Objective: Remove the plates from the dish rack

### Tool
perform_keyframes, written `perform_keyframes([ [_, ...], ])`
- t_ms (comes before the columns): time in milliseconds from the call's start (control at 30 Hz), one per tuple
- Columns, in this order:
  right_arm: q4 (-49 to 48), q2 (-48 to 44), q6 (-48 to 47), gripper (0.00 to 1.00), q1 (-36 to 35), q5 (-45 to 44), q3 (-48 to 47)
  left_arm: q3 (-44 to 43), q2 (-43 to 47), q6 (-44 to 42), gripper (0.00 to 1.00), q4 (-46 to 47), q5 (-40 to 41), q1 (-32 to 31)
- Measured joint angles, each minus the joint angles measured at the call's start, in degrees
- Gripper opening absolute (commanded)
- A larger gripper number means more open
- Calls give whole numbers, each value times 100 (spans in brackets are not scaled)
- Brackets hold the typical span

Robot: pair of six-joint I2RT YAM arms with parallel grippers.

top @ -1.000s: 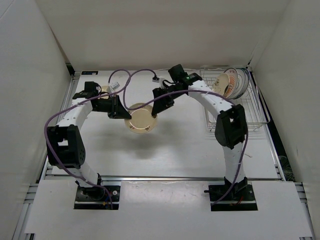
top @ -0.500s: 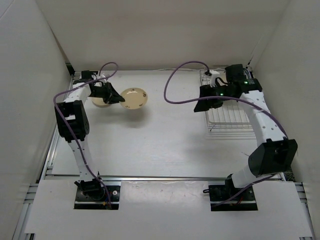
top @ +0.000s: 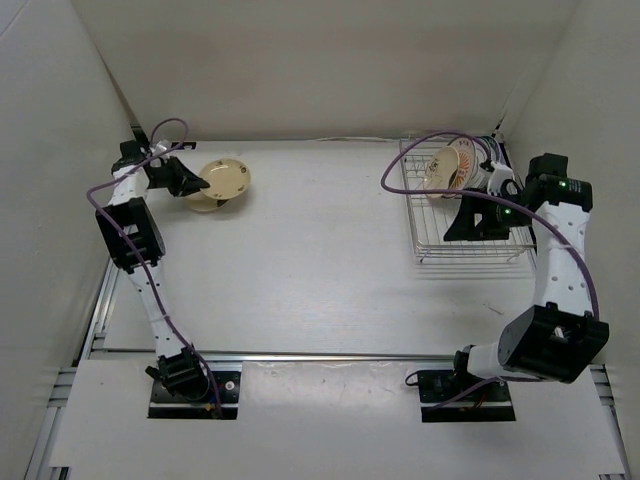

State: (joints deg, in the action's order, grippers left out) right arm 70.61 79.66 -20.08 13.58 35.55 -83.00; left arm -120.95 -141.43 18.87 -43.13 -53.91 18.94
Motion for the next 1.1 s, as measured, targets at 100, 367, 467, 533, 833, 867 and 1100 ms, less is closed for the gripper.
perform_keyframes([
  [100,61,-249,-105,81,151,144,223,-101,-216,-20,10,0,138,107],
  [367,133,-431,-157,82,249,407,841,-289,-367,-42,10,-15,529,315],
  [467,125,-431,-153,82,249,468,894,-313,-367,-39,10,-13,697,358],
  [533,118,-433,-142,82,251,518,894,-315,-367,-42,10,-15,820,372],
  [833,-7,-533,-109,82,254,636,1150,-315,-367,-184,46,-26,1099,372],
  [867,-4,-551,-107,82,254,645,1178,-315,-367,-201,46,-26,1141,372],
  [1100,-22,-699,-72,83,254,745,1261,-282,-262,-387,50,-68,1578,356],
])
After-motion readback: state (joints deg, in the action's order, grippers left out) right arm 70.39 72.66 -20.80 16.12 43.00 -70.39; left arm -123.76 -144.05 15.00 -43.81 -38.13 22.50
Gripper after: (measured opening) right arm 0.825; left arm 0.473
